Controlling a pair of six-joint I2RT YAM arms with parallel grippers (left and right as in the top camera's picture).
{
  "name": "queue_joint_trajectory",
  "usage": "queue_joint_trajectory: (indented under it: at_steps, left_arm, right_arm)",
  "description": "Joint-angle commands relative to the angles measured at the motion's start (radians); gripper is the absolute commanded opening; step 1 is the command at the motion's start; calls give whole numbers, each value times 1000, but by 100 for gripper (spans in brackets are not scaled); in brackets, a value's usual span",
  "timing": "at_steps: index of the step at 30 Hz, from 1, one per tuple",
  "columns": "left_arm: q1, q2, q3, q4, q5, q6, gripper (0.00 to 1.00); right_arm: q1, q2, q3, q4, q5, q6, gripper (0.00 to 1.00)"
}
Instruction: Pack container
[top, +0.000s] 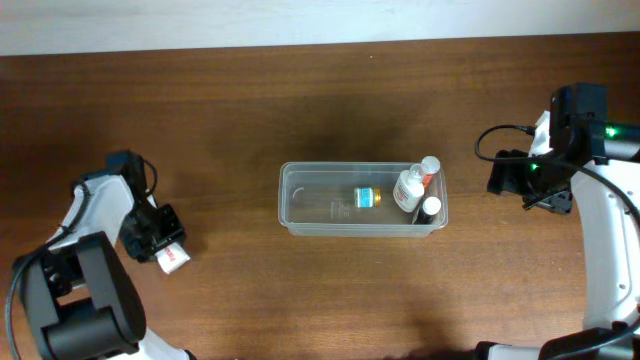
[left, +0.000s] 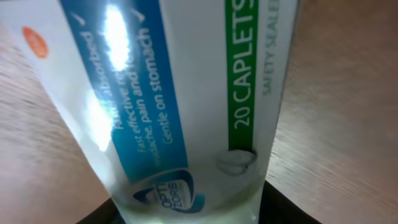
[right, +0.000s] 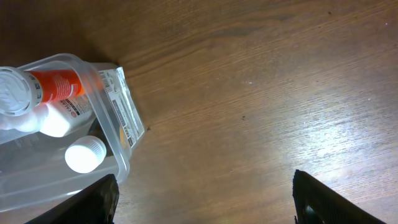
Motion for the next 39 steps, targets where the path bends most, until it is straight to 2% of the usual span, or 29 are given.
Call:
queue_joint_trajectory:
  at_steps: [1, 5, 8, 12, 14, 16, 21, 31, 32, 34, 36, 39]
  left_arm:
    - [-61, -115, 106, -41, -2, 1, 50]
    - [-179, -237, 175, -40, 0, 2, 50]
    - [-306, -317, 201, 15, 1, 44, 53]
    - [-509, -373, 201, 123, -14, 212, 54]
    - [-608, -369, 201, 158, -14, 313, 50]
    - [-690, -352, 201, 178, -14, 402, 47]
    - [-846, -236, 201, 198, -14, 624, 48]
    - [-870, -71, 201, 304, -14, 627, 49]
    - [-870, -71, 201, 314, -14, 627, 53]
    - [-865, -71, 201, 322, -27, 626, 100]
    - [-862, -72, 202, 314, -61, 605, 100]
    - [-851, -91, 220, 267, -114, 483, 100]
  right_arm:
    - [-6, -4, -6, 0, -6, -6, 81]
    - [-6, -4, -6, 0, -6, -6, 81]
    - [-6, -4, -6, 0, -6, -6, 81]
    - [-6, -4, -6, 0, -6, -6, 81]
    - [-6, -4, -6, 0, -6, -6, 81]
    - [-6, -4, -6, 0, -6, -6, 81]
    - [-6, -4, -6, 0, -6, -6, 81]
    - [-6, -4, -6, 0, -6, -6, 81]
    - [-6, -4, -6, 0, -6, -6, 81]
    - [-6, -4, -6, 0, -6, -6, 81]
    - [-6, -4, -6, 0, -6, -6, 80]
    - [-6, -4, -6, 0, -6, -7, 81]
